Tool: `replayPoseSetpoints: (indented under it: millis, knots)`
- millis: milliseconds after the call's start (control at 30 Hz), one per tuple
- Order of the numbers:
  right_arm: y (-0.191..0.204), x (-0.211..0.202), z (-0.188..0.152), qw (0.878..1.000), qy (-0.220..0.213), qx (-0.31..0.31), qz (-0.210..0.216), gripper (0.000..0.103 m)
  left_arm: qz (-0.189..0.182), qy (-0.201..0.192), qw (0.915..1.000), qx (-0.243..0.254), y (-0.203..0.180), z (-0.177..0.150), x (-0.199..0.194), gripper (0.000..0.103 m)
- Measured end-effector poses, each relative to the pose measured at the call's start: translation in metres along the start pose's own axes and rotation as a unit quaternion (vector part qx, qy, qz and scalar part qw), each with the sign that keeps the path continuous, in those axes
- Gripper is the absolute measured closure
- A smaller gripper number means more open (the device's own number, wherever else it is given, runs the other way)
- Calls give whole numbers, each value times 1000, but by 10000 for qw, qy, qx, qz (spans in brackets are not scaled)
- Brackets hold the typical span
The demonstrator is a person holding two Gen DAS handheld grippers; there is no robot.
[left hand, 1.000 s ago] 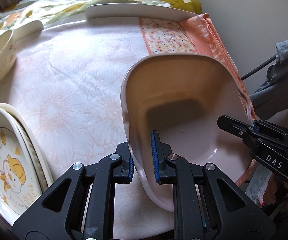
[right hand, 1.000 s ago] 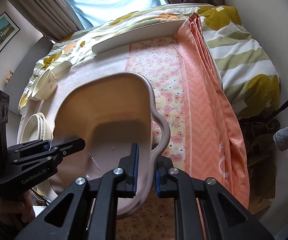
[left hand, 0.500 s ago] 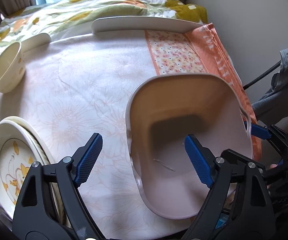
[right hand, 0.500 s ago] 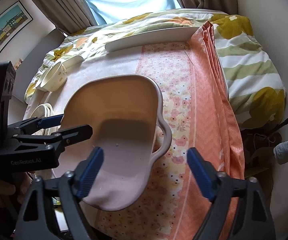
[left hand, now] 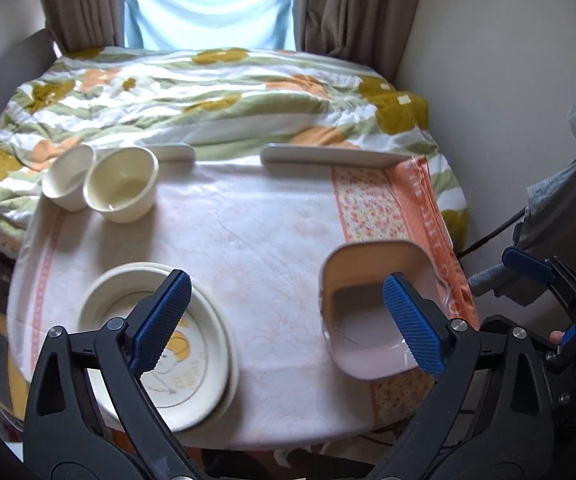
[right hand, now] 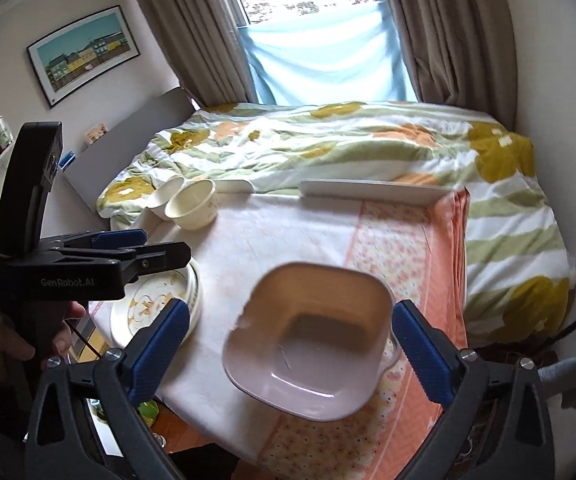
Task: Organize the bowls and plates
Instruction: 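Open both grippers to release the pink basin, then move both grippers to the large cream bowl and grasp its rim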
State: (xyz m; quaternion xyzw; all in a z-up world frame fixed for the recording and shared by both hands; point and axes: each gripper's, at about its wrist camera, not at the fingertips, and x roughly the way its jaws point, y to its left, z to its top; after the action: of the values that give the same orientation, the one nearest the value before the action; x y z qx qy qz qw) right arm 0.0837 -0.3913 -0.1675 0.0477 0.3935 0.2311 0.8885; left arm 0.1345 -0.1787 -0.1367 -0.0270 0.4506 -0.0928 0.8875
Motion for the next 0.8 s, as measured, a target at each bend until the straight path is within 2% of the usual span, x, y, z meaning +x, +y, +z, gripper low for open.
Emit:
replayPoseSetpoints:
  millis: [67,133,233,333,433,533,633,733,767,800]
  knots:
    - [17,-4,22,9997,84,-214,79,2,148,-200,9997,-76,17,6,-21,4]
    - [33,-8,44,9994,-28,-312,177,2,235,-283,9991,-191,36,12,-36,3]
    - [61,-6,74,9989,-191,-427,-101,2,130,-319,9985,-431,71,22,-52,3]
    - [87,11,103,9983,-83,-569,41,2,-51,-324,9969,-718,113,35,-60,3]
    - [106,38,130,9982,109,-574,91,2,-77,-244,9958,-874,153,51,-59,4]
    - [113,73,157,9990,308,-303,87,2,-219,-70,9938,-1087,194,67,-45,4]
    - [114,119,181,9982,604,-61,17,2,-513,252,9882,-1424,233,78,-17,5]
    - [121,169,197,9952,973,-28,41,4,-651,628,9809,-1723,264,83,22,15]
    - [124,188,199,9936,1133,-32,23,6,-664,762,9788,-1783,272,84,36,22]
    - [128,206,199,9918,1276,-46,9,12,-661,885,9769,-1831,280,85,52,27]
